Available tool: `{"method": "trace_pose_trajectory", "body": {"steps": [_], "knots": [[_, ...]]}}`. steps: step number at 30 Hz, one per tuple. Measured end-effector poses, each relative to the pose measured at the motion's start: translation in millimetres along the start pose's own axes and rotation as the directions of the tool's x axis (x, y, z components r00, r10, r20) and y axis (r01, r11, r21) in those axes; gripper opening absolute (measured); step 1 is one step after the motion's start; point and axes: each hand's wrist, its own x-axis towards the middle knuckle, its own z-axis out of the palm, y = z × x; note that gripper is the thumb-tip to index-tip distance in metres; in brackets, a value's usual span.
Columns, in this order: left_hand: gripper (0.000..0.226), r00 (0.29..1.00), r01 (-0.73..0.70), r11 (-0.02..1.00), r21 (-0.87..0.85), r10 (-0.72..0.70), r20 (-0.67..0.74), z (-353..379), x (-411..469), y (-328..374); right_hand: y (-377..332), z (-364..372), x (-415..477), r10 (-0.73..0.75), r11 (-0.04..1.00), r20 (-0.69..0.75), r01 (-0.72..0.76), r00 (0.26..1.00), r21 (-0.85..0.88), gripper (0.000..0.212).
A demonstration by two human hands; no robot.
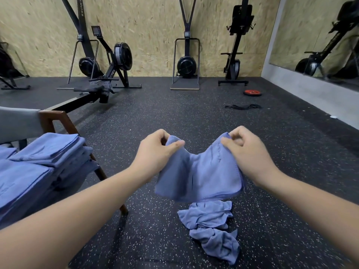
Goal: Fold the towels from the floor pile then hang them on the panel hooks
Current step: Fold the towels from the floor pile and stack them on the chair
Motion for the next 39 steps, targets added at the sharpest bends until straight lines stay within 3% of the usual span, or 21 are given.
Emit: {"method": "trace_pose_trajectory", "body": {"steps": [8,18,20,22,25,28,31,34,36,39], "knots": [[0.020,0.980,-0.001,0.980,-0.201,0.040,0.194,19,-25,26,-17,26,-18,-0.048,0.999,0.163,0.051,0.985,-0.010,0.021],[0.035,0.973,-0.113,0.989,-0.094,0.129,0.190,11,-31,31,-28,29,-28,-0.032,0.903,0.385,-0.138,0.922,0.406,0.029],[0.029,0.968,-0.147,0.987,-0.057,0.156,0.195,8,-28,29,-29,26,-28,-0.071,0.934,0.393,-0.077,0.917,0.348,0.031],[0.021,0.961,-0.172,0.984,-0.043,0.177,0.212,4,-24,29,-26,23,-26,-0.142,0.983,0.342,0.091,0.929,0.162,0.020],[0.015,0.935,-0.168,0.982,-0.088,0.187,0.301,-6,-18,28,-20,17,-21,-0.225,0.965,0.243,0.250,0.943,-0.077,0.017],[0.015,0.891,-0.119,0.970,-0.212,0.199,0.408,-18,-16,28,-11,12,-12,-0.183,0.965,0.277,0.226,0.943,-0.134,0.054],[0.016,0.866,-0.056,0.955,-0.290,0.191,0.463,-29,-14,25,1,11,-5,0.005,1.000,0.473,0.006,0.881,-0.022,0.080],[0.016,0.859,0.011,0.945,-0.325,0.158,0.487,-37,-10,18,9,5,-3,0.071,0.993,0.591,-0.111,0.803,0.032,0.044],[0.017,0.861,0.024,0.949,-0.315,0.140,0.489,-42,-6,11,12,3,-1,0.062,0.988,0.567,-0.131,0.822,0.083,0.027],[0.014,0.875,0.037,0.968,-0.247,0.089,0.476,-48,-1,0,10,2,3,0.037,0.960,0.485,-0.166,0.874,0.225,0.021]]}}
